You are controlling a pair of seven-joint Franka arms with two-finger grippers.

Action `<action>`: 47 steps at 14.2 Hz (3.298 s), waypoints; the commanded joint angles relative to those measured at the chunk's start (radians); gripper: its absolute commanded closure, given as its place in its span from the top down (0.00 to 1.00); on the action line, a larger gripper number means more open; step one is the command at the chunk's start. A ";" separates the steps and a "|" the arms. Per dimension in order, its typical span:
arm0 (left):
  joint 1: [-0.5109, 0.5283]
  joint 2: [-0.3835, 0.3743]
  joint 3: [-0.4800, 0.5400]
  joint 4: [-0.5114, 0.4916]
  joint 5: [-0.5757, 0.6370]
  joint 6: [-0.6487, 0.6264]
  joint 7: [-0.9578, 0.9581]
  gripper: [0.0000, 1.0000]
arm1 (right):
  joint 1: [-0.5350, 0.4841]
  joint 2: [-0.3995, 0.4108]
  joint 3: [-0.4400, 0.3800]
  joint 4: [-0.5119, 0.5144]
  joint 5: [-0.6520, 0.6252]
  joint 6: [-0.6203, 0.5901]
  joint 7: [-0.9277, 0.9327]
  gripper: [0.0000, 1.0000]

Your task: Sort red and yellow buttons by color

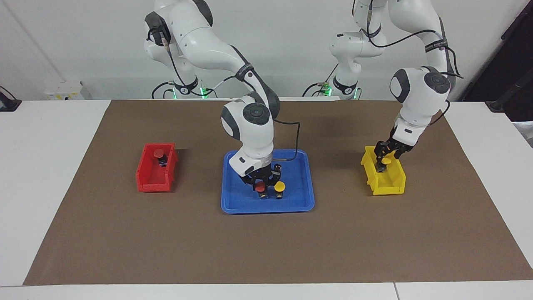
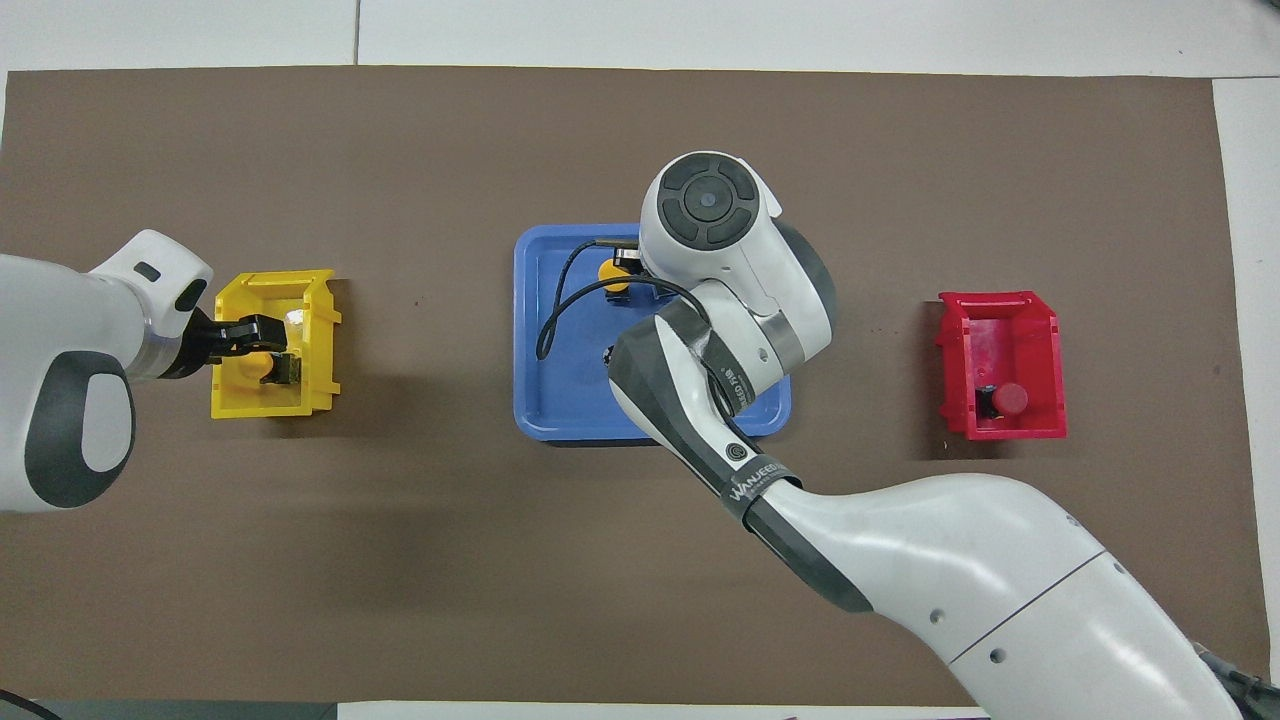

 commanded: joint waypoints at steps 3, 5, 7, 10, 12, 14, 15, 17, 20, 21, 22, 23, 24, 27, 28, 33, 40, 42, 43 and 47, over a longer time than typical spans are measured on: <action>-0.049 0.012 -0.007 0.168 0.002 -0.171 -0.025 1.00 | -0.189 -0.230 0.009 -0.088 0.004 -0.227 -0.328 0.08; -0.076 0.013 -0.015 0.236 0.003 -0.242 -0.032 1.00 | -0.308 -0.331 0.009 -0.202 0.014 -0.258 -0.519 0.08; -0.177 0.024 -0.015 0.278 0.011 -0.250 -0.160 1.00 | -0.385 -0.383 0.008 -0.286 0.014 -0.258 -0.628 0.08; -0.334 0.047 -0.014 0.312 0.014 -0.230 -0.320 1.00 | -0.485 -0.408 0.008 -0.371 0.014 -0.179 -0.771 0.08; -0.426 0.138 -0.014 0.408 0.014 -0.232 -0.412 1.00 | -0.508 -0.433 0.006 -0.441 0.011 -0.122 -0.785 0.08; -0.503 0.276 -0.012 0.544 0.014 -0.235 -0.512 1.00 | -0.528 -0.465 0.006 -0.539 0.011 -0.021 -0.784 0.08; -0.518 0.324 -0.012 0.585 0.014 -0.232 -0.532 1.00 | -0.537 -0.472 0.006 -0.569 0.011 0.005 -0.785 0.08; -0.547 0.427 -0.011 0.649 0.049 -0.216 -0.578 1.00 | -0.537 -0.486 0.006 -0.607 0.011 0.013 -0.785 0.08; -0.561 0.547 -0.009 0.703 0.072 -0.131 -0.635 1.00 | -0.539 -0.508 0.006 -0.667 0.011 0.062 -0.793 0.08; -0.561 0.561 -0.009 0.712 0.072 -0.121 -0.643 1.00 | -0.539 -0.512 0.006 -0.682 0.011 0.081 -0.793 0.08; -0.561 0.585 -0.008 0.738 0.072 -0.121 -0.656 1.00 | -0.542 -0.512 0.006 -0.692 0.011 0.102 -0.796 0.08; -0.563 0.611 -0.007 0.770 0.072 -0.123 -0.660 1.00 | -0.542 -0.512 0.006 -0.696 0.011 0.110 -0.796 0.08; -0.563 0.633 -0.009 0.790 0.071 -0.123 -0.666 1.00 | -0.542 -0.509 0.006 -0.699 0.011 0.121 -0.796 0.08; -0.578 0.637 -0.007 0.794 0.066 -0.121 -0.681 0.90 | -0.546 -0.499 0.006 -0.721 0.011 0.170 -0.794 0.08; -0.578 0.637 -0.009 0.794 0.062 -0.123 -0.689 0.66 | -0.546 -0.499 0.006 -0.728 0.011 0.185 -0.794 0.08; -0.581 0.631 -0.007 0.786 0.048 -0.123 -0.696 0.51 | -0.548 -0.489 0.006 -0.755 0.011 0.228 -0.796 0.15; -0.571 0.621 0.012 0.948 0.040 -0.384 -0.701 0.03 | -0.550 -0.488 0.006 -0.719 0.009 0.190 -0.802 0.83; -0.522 0.549 0.017 0.962 0.040 -0.504 -0.681 0.02 | -0.550 -0.488 0.006 -0.669 0.011 0.132 -0.819 0.84; -0.464 0.500 0.011 0.950 0.039 -0.529 -0.626 0.03 | -0.548 -0.488 0.006 -0.641 0.011 0.100 -0.819 0.87; -0.273 0.377 0.016 0.759 0.034 -0.540 -0.280 0.03 | -0.548 -0.494 0.008 -0.511 0.012 -0.071 -0.827 0.96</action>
